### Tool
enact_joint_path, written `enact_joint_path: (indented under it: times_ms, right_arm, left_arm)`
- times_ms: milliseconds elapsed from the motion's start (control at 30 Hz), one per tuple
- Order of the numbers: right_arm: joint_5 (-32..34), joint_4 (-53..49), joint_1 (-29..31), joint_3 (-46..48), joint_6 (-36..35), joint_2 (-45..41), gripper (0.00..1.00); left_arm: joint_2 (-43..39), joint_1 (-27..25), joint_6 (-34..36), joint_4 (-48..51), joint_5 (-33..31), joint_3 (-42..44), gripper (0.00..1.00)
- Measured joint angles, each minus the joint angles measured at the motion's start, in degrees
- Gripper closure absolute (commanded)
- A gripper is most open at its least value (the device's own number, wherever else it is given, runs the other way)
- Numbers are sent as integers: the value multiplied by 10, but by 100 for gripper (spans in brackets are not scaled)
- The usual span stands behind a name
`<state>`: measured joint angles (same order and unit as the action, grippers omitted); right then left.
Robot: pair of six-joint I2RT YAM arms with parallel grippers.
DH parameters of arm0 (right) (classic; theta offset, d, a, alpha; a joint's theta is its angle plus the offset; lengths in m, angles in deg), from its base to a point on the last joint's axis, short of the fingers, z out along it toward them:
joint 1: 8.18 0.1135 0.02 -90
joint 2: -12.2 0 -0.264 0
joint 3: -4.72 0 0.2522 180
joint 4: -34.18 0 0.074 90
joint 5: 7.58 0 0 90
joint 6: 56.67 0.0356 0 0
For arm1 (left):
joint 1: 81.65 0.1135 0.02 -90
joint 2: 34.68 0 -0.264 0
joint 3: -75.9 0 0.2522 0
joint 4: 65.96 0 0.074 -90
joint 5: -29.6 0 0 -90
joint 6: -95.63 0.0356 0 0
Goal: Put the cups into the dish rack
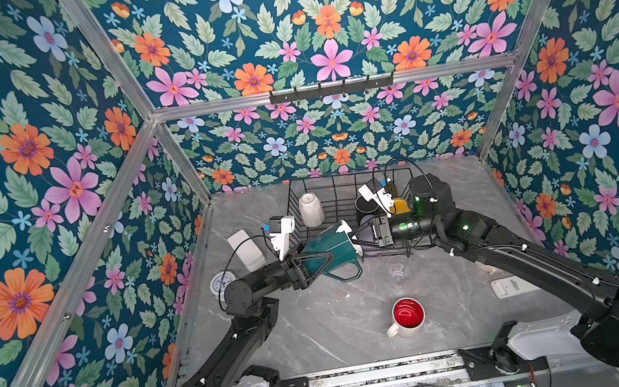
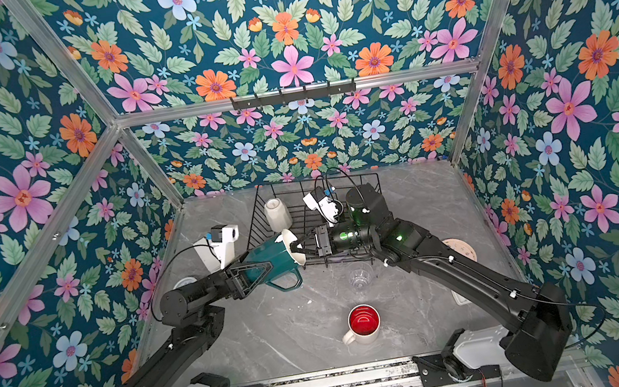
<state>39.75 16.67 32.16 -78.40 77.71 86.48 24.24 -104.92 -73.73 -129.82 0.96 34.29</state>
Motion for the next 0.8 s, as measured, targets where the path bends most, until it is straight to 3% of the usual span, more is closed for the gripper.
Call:
enact_joint_path:
  times_ms: [67, 367, 567, 667, 800]
  right_arm:
    - [5, -4, 0, 0, 0, -5, 95]
    - [43, -24, -13, 11, 0, -40, 61]
    - [54, -32, -39, 31, 0, -78, 45]
    - [75, -55, -54, 48, -1, -109, 38]
    - [121, -110, -75, 69, -14, -166, 22]
  left_arm:
    - [1, 0, -1, 3, 2, -5, 100]
    - [-7, -3, 17, 56, 17, -23, 100]
    - [-17, -2, 50, 121, 16, -47, 100]
    - [-26, -2, 93, 195, 13, -74, 100]
    - [-38, -2, 212, 395, -9, -146, 100]
